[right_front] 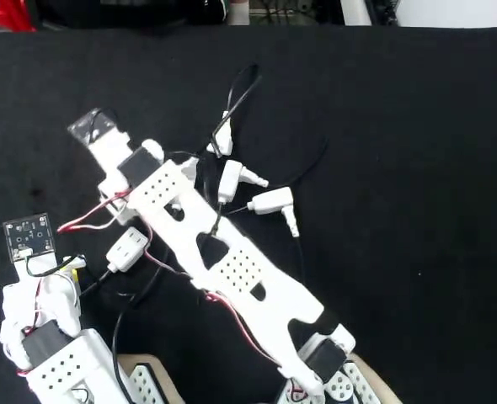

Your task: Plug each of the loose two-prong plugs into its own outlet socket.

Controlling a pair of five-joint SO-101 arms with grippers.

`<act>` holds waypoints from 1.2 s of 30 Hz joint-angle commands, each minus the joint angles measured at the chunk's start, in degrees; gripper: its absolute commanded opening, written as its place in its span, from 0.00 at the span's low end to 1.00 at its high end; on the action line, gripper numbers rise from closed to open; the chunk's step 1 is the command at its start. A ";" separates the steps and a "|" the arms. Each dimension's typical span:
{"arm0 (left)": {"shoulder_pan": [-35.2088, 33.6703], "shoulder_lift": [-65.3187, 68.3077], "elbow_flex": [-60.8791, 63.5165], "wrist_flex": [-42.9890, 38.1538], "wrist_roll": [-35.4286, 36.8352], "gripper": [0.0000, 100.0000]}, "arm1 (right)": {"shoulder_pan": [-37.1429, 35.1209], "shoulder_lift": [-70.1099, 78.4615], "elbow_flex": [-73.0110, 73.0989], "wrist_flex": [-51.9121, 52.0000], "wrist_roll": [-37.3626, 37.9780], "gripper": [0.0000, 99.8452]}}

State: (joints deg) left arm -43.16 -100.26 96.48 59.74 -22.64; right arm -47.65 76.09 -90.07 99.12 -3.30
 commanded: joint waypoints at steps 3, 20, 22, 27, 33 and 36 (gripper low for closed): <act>0.48 0.00 1.10 -0.09 -0.35 0.18 | 0.53 -7.08 12.53 2.11 2.29 0.01; 0.66 0.18 1.10 0.26 -2.11 0.18 | -1.14 -9.54 8.22 -1.93 -0.53 0.31; 0.66 0.18 1.10 0.26 -2.11 0.18 | -1.41 -9.45 6.99 -1.93 -0.62 0.31; 0.66 0.18 1.10 0.26 -2.11 0.18 | -0.26 -8.84 9.89 -5.27 -5.10 0.31; 0.66 0.18 1.10 0.35 -2.11 0.18 | -0.18 -8.31 9.80 -6.15 -5.36 0.16; 0.66 0.18 1.10 0.35 -2.11 0.18 | -0.18 -8.04 10.33 -5.98 -5.36 0.08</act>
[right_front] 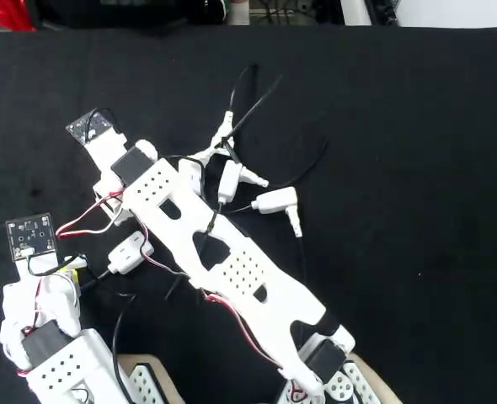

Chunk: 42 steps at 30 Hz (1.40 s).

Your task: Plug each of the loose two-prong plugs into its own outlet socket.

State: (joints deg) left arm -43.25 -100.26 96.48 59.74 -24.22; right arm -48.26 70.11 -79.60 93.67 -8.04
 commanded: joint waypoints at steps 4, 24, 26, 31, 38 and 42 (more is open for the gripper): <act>0.75 0.18 1.10 0.35 -0.53 0.18 | 0.44 -1.98 0.92 0.79 -0.62 0.11; 0.75 0.18 1.10 0.35 -0.62 0.18 | 2.29 -2.42 5.85 0.18 -0.18 0.02; 0.75 0.18 1.10 0.35 -0.70 0.18 | 2.20 -2.51 5.76 0.26 -0.18 0.02; 0.75 0.18 1.10 0.35 -0.70 0.18 | 2.11 -2.51 -2.95 5.63 -0.18 0.02; 0.75 0.18 1.10 0.35 -0.70 0.18 | 1.67 -2.51 -12.09 7.65 -0.18 0.01; 0.84 0.09 1.10 0.35 -0.53 0.18 | 1.23 -2.59 -15.25 7.65 0.35 0.01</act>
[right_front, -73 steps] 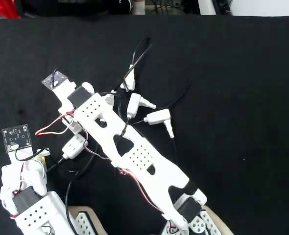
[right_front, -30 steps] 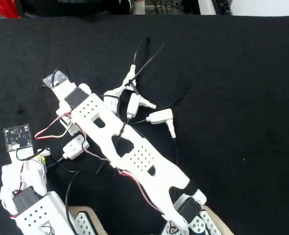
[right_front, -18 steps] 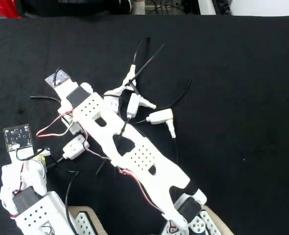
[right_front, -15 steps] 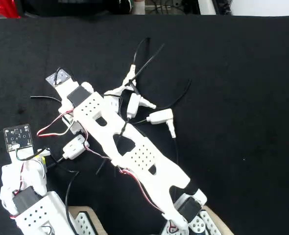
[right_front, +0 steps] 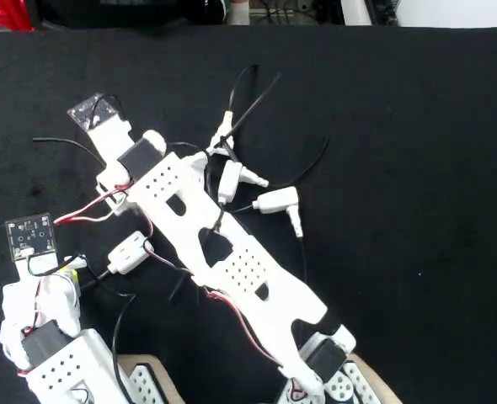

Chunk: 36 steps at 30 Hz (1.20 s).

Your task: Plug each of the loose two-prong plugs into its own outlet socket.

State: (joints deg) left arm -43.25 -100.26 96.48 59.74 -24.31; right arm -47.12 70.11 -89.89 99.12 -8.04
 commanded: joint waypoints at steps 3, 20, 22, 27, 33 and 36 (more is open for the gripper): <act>2.42 0.00 1.10 0.35 -0.44 0.18 | 0.00 -4.62 -5.93 2.20 2.81 0.01; 2.86 0.18 1.10 0.35 -0.62 0.18 | 1.85 -42.33 36.79 2.02 3.08 0.01; 2.86 0.18 1.10 0.35 -0.62 0.18 | 1.93 -47.78 44.53 2.02 3.16 0.01; 3.21 -0.18 1.10 0.35 -0.35 0.18 | 1.58 -62.29 62.64 1.23 3.16 0.01; 3.21 -0.26 0.75 0.26 -0.35 0.18 | 1.58 -81.71 89.54 -11.78 2.90 0.01; 3.47 -0.26 0.66 -0.09 -0.35 0.18 | 1.58 -93.05 106.86 -24.53 2.73 0.01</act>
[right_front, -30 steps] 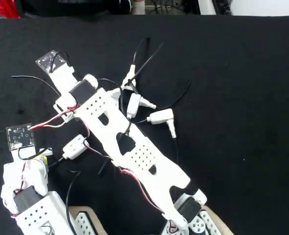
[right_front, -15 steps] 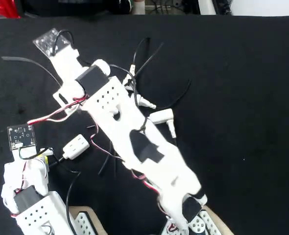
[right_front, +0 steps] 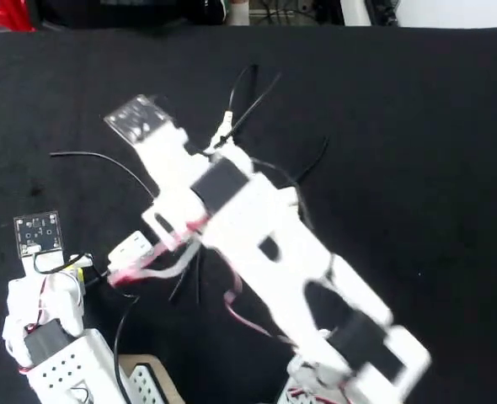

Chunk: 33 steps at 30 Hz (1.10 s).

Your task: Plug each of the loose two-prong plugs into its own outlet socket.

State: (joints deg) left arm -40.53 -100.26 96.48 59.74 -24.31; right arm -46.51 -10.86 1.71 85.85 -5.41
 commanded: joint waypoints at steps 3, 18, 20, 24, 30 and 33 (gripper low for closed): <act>3.47 -0.26 0.66 0.26 -0.35 0.18 | 0.97 -23.52 32.75 -27.16 0.00 0.01; 18.59 -0.53 -13.05 7.65 10.73 0.18 | 1.05 -46.29 78.20 -85.01 -11.34 0.01; 21.67 -2.37 -16.22 8.09 11.08 0.18 | 1.23 -46.20 80.04 -88.44 -11.34 0.01; 29.23 -4.48 -19.12 11.43 14.07 0.18 | 1.32 -46.29 81.36 -92.84 -11.34 0.01; 36.62 -4.22 -19.21 13.19 15.38 0.18 | 1.32 -46.29 81.27 -93.80 -11.43 0.01; 36.62 -4.22 -16.31 10.64 15.38 0.18 | 1.67 -46.29 80.84 -93.89 -15.65 0.01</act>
State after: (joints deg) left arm -4.92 -104.31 80.75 72.66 -9.36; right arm -46.68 -56.48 83.38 -6.55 -17.36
